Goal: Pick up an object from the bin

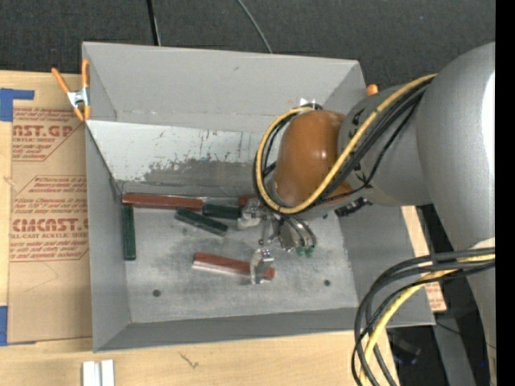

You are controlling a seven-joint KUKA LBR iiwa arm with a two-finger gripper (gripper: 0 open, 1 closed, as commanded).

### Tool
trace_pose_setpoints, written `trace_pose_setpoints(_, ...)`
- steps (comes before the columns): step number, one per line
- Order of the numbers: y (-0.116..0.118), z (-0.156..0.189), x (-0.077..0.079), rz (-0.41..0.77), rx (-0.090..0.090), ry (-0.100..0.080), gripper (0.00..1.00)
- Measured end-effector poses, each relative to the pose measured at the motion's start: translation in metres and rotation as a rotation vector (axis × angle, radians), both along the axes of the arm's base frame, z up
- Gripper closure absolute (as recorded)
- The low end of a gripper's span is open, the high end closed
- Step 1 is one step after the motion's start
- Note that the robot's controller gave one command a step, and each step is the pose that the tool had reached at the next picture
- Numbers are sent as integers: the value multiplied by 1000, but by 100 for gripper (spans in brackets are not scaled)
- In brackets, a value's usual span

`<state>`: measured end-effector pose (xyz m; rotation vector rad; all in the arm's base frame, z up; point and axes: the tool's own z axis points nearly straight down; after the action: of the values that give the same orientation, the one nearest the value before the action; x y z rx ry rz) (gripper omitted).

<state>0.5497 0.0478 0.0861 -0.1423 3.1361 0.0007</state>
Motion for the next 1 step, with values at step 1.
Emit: trace_pose_setpoints(1,50,14,-26,-6,1,3,0)
